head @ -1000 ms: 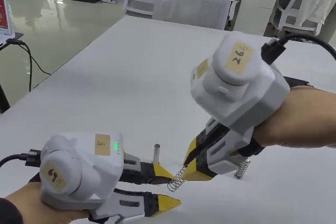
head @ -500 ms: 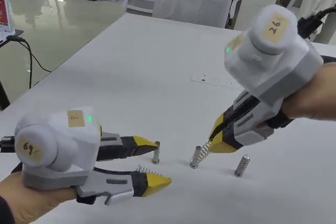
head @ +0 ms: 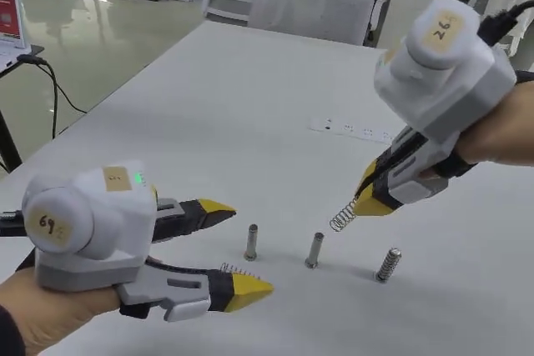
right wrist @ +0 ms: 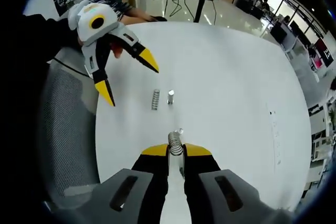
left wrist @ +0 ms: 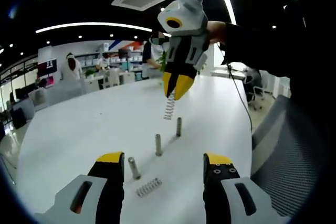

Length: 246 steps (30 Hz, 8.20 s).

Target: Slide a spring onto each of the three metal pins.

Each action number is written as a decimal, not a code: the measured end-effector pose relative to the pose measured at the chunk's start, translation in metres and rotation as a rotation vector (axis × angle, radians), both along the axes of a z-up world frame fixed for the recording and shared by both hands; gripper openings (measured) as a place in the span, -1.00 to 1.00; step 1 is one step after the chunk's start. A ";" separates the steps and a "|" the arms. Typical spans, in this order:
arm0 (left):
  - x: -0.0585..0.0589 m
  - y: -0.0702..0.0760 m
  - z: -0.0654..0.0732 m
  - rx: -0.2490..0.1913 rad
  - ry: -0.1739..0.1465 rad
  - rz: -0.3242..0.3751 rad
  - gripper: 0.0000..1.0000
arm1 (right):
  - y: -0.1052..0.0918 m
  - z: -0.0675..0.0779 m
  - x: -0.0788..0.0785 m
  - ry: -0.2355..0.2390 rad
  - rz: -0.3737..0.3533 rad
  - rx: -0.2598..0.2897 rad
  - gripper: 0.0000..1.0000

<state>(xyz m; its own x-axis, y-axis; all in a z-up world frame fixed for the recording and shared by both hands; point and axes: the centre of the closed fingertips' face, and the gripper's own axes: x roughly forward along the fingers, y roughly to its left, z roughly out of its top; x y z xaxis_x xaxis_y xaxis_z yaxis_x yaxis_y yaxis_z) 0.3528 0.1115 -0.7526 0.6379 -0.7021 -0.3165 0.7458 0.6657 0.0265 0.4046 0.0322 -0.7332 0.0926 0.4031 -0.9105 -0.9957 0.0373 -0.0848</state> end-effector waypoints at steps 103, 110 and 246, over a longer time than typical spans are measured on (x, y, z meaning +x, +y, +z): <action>0.000 0.007 -0.019 0.055 0.052 0.017 0.25 | 0.096 -0.131 -0.039 0.074 0.054 0.011 -0.74; 0.000 0.007 -0.019 0.054 0.053 0.019 0.24 | 0.097 -0.135 -0.037 0.062 0.064 0.009 -0.83; -0.008 -0.008 -0.018 0.086 -0.010 -0.080 -0.67 | 0.082 -0.011 -0.049 0.079 0.168 0.055 -0.84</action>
